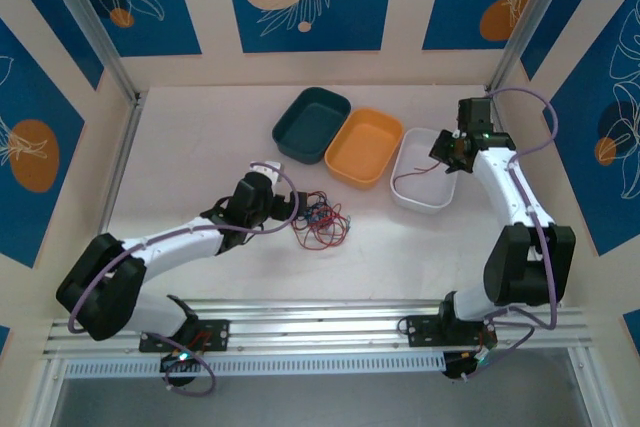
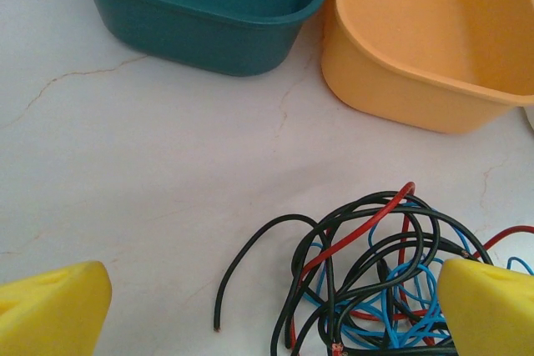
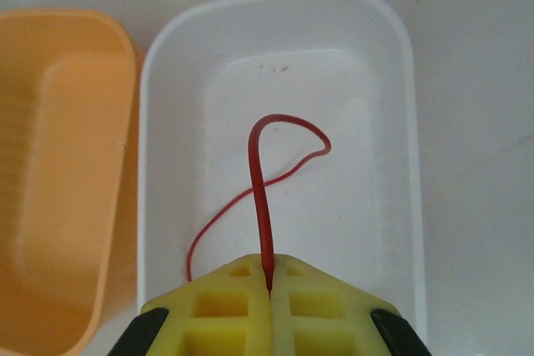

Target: Untangle the cables

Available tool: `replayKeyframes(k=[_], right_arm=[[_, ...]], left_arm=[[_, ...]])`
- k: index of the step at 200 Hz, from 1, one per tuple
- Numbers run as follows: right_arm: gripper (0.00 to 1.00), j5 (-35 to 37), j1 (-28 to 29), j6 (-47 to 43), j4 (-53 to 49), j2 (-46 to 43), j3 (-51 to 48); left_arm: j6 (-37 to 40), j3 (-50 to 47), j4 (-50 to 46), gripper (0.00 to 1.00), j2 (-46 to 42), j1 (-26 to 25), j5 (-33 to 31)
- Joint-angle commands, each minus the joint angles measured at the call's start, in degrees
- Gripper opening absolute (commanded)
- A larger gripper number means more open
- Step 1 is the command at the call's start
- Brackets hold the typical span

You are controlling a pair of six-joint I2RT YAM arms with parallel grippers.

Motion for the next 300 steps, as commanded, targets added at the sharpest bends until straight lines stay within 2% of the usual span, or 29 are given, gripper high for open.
replayKeyframes(k=[1, 92, 178, 245, 300], right_arm=[[0.0, 1.99, 1.63, -1.16, 0.66, 2.83, -0.92], [0.0, 9.62, 6.84, -0.65, -1.0, 18.74, 5.33], [0.0, 5.65, 12.4, 2.82, -0.84, 24.26, 9.13], [0.0, 1.09, 12.61, 4.75, 0.66, 24.54, 10.92], [0.0, 0.39, 12.64, 4.57, 0.26, 25.49, 12.7]], left_arm=[[-0.6, 1.55, 0.36, 1.0, 0.75, 0.07, 0.07], [-0.44, 1.2, 0.37, 1.0, 0.77, 0.1, -0.3], [-0.37, 0.66, -0.34, 1.0, 0.02, 0.04, -1.0], [-0.89, 0.36, 0.45, 1.0, 0.38, 0.12, -0.56], [-0.79, -0.14, 0.27, 1.0, -0.48, 0.1, -1.08]])
